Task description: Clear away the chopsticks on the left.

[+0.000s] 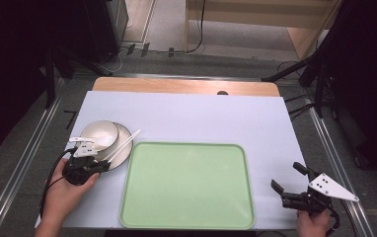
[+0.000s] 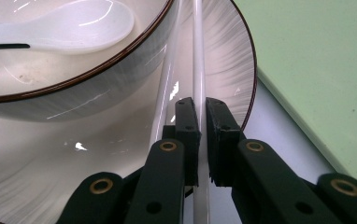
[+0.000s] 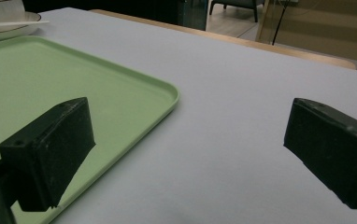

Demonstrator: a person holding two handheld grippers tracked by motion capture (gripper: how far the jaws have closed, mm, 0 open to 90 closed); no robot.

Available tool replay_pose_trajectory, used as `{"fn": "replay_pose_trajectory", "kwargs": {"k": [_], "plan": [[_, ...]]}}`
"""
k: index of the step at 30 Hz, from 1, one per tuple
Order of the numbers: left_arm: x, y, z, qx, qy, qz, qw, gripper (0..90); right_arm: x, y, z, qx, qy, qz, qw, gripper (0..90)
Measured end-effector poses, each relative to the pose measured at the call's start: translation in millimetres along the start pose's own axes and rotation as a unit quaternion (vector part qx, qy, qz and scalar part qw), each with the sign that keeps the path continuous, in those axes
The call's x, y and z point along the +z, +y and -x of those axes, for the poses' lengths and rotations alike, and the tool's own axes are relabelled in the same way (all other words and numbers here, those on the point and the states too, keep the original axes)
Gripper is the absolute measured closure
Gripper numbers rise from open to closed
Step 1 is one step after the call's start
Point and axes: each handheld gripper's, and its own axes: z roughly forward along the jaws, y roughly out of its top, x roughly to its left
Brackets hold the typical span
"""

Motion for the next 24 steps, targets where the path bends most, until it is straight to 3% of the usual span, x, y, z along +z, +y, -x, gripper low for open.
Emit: {"fn": "replay_pose_trajectory", "kwargs": {"k": [9,11,13,14,16,20,24], "plan": [[-11.5,5.7,10.6,0.013,-0.007,0.022,0.9996,86.1,-0.3,-0.1,0.5,0.000,0.000,0.001,1.0000,1.9],[-14.4,10.3,23.0,0.023,-0.020,0.028,0.9991,86.1,-0.6,-0.1,0.6,0.000,0.000,0.001,1.0000,2.0],[-14.1,11.5,27.0,0.027,-0.022,0.028,0.9990,86.1,-0.6,-0.1,0.7,0.000,-0.001,0.001,1.0000,2.0],[-13.0,15.0,37.8,0.032,-0.031,0.024,0.9987,86.1,-0.7,0.0,0.7,0.001,-0.001,0.001,1.0000,1.9],[-11.3,18.1,47.3,0.037,-0.038,0.022,0.9984,86.1,-0.6,0.1,0.5,0.001,-0.001,0.001,1.0000,2.0],[-7.6,20.4,63.8,0.020,-0.063,0.039,0.9971,86.1,-0.7,0.0,0.3,0.001,-0.001,0.001,1.0000,1.9],[0.5,20.0,80.6,0.005,-0.084,0.037,0.9958,86.1,-1.2,0.0,1.8,0.005,-0.004,0.003,1.0000,2.0]]}}
